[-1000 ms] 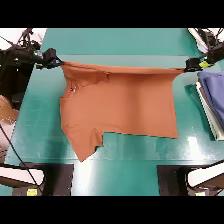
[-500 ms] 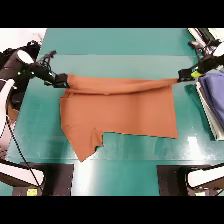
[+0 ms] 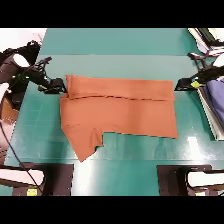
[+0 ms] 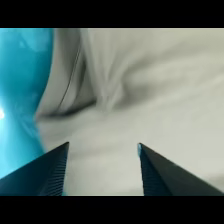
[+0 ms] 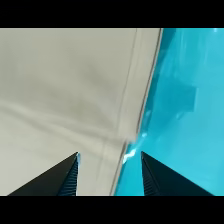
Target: Fold the shirts.
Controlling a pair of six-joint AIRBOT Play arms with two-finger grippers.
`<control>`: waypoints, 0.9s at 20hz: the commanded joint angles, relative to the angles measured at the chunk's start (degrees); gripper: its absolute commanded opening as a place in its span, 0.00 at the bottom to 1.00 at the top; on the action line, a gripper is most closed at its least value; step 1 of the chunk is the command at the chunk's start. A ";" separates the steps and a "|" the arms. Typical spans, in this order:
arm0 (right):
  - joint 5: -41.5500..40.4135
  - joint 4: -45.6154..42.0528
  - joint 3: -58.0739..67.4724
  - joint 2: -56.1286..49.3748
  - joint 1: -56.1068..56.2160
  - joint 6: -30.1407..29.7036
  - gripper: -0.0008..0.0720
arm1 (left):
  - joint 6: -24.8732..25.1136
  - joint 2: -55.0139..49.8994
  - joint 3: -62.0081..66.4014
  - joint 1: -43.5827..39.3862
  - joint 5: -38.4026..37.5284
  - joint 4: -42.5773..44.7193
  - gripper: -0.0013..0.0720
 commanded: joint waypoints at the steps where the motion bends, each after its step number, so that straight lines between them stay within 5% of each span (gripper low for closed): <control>1: 1.53 4.83 -4.79 6.49 -3.58 -0.13 0.61 | -1.27 9.42 -6.36 0.68 -2.84 3.43 0.70; 9: -3.45 4.98 -25.92 24.15 -7.87 -0.81 0.60 | -3.02 33.73 -42.01 0.68 -3.04 0.33 0.70; 11: -4.39 5.88 -28.94 27.17 -7.87 -0.81 0.59 | -2.84 35.67 -48.02 0.66 -1.55 -2.84 0.70; 13: -4.44 5.90 -30.27 28.92 -7.85 -0.81 0.42 | -2.78 35.95 -51.58 0.66 2.03 -6.21 0.70; 18: -4.44 5.88 -30.62 31.58 -7.85 -0.81 0.42 | -2.10 35.95 -56.72 0.66 11.87 -14.36 0.70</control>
